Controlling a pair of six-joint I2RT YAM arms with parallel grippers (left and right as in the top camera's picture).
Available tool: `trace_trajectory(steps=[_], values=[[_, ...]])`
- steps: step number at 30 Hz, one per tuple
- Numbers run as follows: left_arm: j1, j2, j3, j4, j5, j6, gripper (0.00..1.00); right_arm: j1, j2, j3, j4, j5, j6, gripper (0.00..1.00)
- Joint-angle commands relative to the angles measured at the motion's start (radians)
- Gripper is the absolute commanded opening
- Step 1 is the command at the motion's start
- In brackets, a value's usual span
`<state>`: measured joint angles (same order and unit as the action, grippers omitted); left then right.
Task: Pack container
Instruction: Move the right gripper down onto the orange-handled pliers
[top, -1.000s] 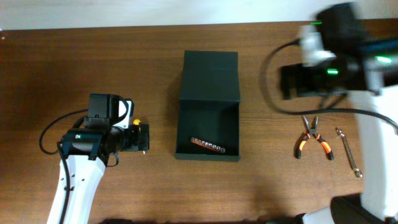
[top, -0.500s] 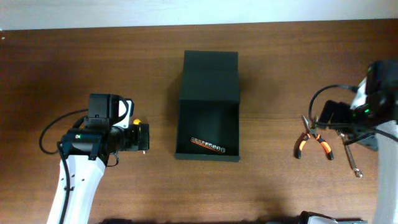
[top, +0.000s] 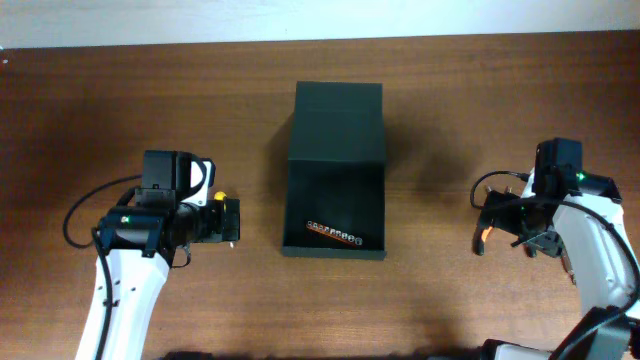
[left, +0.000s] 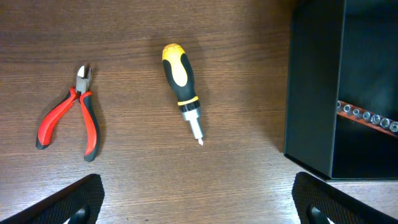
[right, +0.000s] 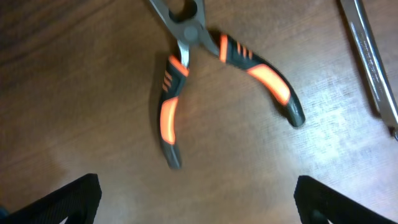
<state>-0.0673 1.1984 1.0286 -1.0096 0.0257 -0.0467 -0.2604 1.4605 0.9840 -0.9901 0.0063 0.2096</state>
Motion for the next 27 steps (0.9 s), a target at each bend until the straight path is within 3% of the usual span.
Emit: trace_trajectory(steps=[1, 21, 24, 27], values=[[-0.001, -0.015, 0.019, 0.000, -0.004, -0.006, 0.99, -0.006, 0.043, -0.010, 0.036, -0.005, 0.009, 0.99], [-0.001, -0.015, 0.019, 0.000, -0.003, -0.006, 0.99, -0.006, 0.328, -0.011, 0.196, -0.021, 0.009, 0.99], [-0.001, -0.015, 0.019, 0.000, -0.003, -0.006, 0.99, -0.006, 0.334, -0.011, 0.203, -0.021, 0.009, 0.86], [-0.001, -0.015, 0.019, 0.000, -0.003, -0.006, 0.99, -0.006, 0.334, -0.011, 0.206, -0.021, 0.009, 0.62]])
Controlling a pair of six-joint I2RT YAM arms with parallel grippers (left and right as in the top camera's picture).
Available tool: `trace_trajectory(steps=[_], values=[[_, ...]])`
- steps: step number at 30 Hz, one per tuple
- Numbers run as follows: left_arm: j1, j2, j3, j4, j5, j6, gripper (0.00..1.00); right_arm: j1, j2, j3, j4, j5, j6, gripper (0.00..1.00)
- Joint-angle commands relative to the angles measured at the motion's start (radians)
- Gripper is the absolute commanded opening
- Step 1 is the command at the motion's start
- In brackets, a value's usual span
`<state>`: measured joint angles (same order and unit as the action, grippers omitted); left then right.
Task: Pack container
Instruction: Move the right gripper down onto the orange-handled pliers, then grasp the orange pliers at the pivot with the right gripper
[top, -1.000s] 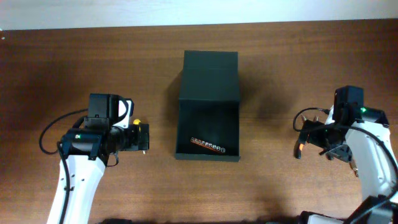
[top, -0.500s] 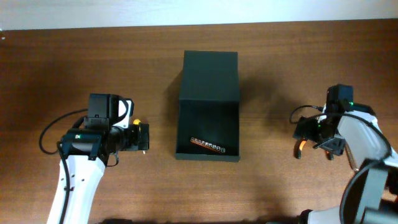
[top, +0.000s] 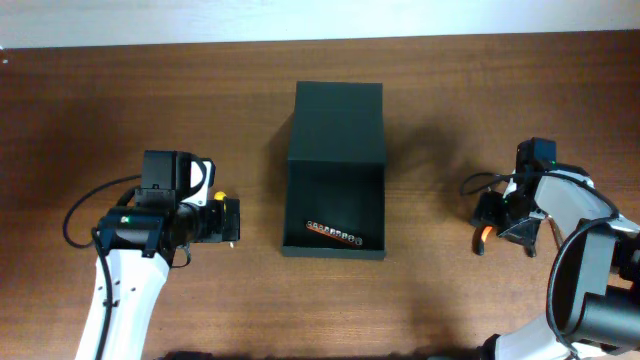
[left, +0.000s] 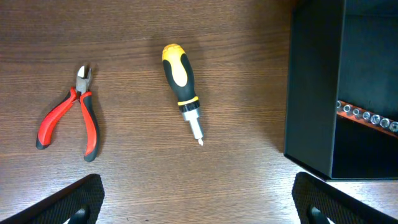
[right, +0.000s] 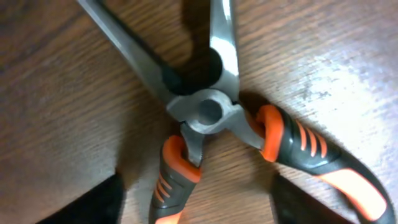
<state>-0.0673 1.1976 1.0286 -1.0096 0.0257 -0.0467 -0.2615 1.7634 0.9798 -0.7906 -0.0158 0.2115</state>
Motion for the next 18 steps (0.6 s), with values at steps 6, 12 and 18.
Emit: trace_trajectory(steps=[6, 12, 18], values=[[-0.002, -0.014, 0.019, 0.000, -0.003, -0.006, 0.99, -0.005, 0.031, -0.006, 0.006, 0.001, 0.007, 0.38], [-0.002, -0.014, 0.019, 0.000, -0.003, -0.006, 0.99, -0.005, 0.031, -0.006, 0.005, 0.001, 0.007, 0.04], [-0.002, -0.014, 0.019, 0.007, -0.003, -0.006, 0.99, 0.010, 0.025, 0.007, -0.016, -0.069, -0.021, 0.04]])
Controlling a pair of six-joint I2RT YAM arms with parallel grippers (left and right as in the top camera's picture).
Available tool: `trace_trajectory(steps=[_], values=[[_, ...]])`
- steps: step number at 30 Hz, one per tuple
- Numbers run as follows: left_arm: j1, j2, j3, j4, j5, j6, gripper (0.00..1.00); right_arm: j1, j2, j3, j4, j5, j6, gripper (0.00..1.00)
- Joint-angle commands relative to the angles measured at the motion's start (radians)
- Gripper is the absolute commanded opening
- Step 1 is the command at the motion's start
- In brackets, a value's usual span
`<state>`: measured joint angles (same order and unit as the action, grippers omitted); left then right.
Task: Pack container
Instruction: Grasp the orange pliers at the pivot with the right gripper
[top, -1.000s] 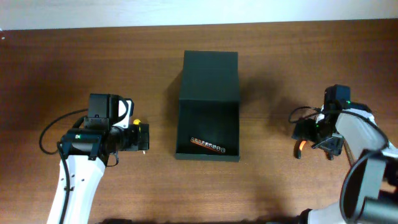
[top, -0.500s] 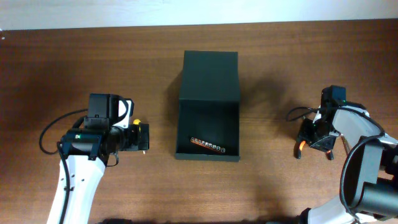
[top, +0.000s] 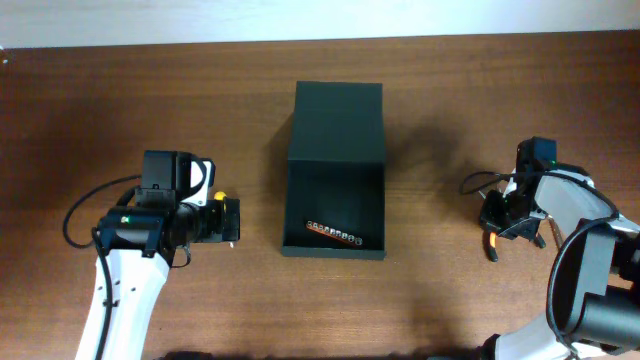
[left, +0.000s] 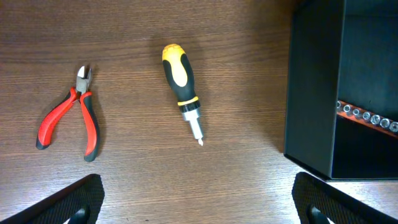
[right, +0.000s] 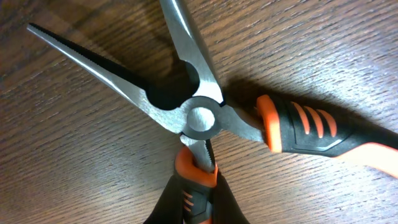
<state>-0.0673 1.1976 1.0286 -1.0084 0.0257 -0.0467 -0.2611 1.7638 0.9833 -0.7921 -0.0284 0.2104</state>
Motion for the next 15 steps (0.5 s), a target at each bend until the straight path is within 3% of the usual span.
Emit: trace_trajectory(steps=[1, 9, 15], values=[[-0.002, -0.014, 0.019, 0.006, -0.003, -0.006, 0.99, 0.022, 0.014, 0.019, -0.035, -0.070, -0.037, 0.04], [-0.002, -0.014, 0.019, 0.006, -0.004, -0.006, 0.99, 0.176, -0.119, 0.237, -0.231, -0.069, -0.151, 0.04], [-0.002, -0.015, 0.019, 0.009, -0.004, -0.006, 0.99, 0.452, -0.212, 0.565, -0.430, -0.069, -0.370, 0.04]])
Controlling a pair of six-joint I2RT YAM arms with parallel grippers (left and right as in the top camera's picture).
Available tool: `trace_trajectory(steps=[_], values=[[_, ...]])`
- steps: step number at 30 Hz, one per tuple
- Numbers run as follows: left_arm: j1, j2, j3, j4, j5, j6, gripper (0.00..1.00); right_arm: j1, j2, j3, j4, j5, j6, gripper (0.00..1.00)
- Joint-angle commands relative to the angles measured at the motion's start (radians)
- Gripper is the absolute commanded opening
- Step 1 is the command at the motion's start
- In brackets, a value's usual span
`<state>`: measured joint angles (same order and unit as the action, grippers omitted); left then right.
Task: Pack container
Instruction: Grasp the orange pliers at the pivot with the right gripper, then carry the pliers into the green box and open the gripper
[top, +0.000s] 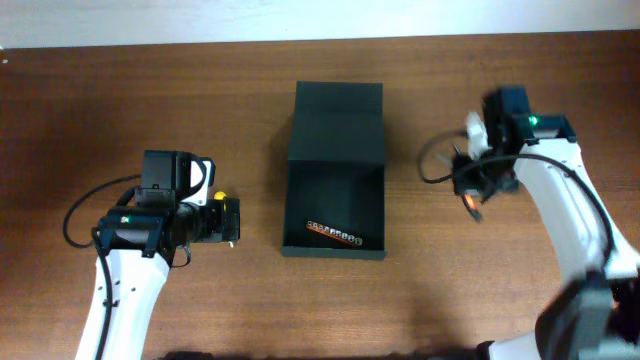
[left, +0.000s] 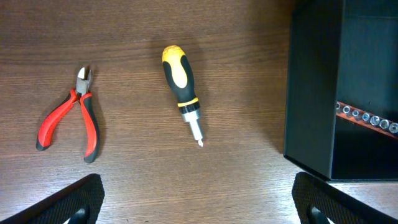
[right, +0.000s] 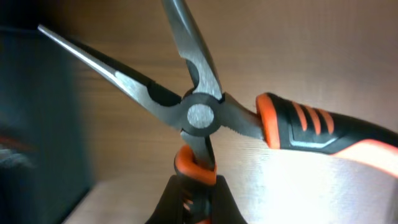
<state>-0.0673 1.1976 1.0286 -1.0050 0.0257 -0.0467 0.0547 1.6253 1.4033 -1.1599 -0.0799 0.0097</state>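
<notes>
The open black container (top: 335, 165) stands at the table's middle, an orange strip of sockets (top: 335, 236) on its floor. My right gripper (right: 194, 196) is shut on one handle of the orange-and-black long-nose pliers (right: 199, 112), held above the table just right of the container (right: 37, 124); the pliers' jaws are spread. My left gripper (left: 196, 208) stays open over bare wood, near the yellow-and-black screwdriver (left: 181, 84) and red cutters (left: 71, 121), left of the container wall (left: 311, 93).
In the overhead view the left arm (top: 150, 225) covers the screwdriver and cutters. The right arm (top: 545, 190) reaches in from the right side. White wall edge runs along the table's far side.
My right gripper, shut on the pliers' handle, has lifted them off the table and moved left toward the container. The left arm has not moved.
My right gripper was open above the pliers lying at the far right. It then sat low around them, still open. Then it was shut on one handle on the table, and now holds the pliers in the air near the container. The left arm stayed put.
</notes>
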Motion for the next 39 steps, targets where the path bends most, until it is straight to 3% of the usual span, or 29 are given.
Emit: trace_trajectory(steps=[1, 5, 14, 30, 39], values=[[-0.002, -0.016, 0.019, 0.007, -0.004, -0.006, 0.99, 0.186, -0.074, 0.182, -0.087, -0.018, -0.205, 0.04], [0.028, -0.020, 0.020, 0.017, -0.004, -0.022, 0.99, 0.379, -0.070, 0.221, -0.119, -0.017, -0.313, 0.04], [0.221, -0.083, 0.020, 0.014, -0.003, -0.021, 0.99, 0.645, 0.071, 0.220, -0.083, -0.014, -0.314, 0.04], [0.242, -0.166, 0.020, -0.001, -0.003, -0.020, 0.99, 0.671, 0.414, 0.218, 0.023, -0.053, -0.289, 0.04], [0.242, -0.166, 0.020, -0.001, -0.003, -0.020, 0.99, 0.665, 0.445, 0.218, 0.035, -0.067, -0.290, 0.04]])
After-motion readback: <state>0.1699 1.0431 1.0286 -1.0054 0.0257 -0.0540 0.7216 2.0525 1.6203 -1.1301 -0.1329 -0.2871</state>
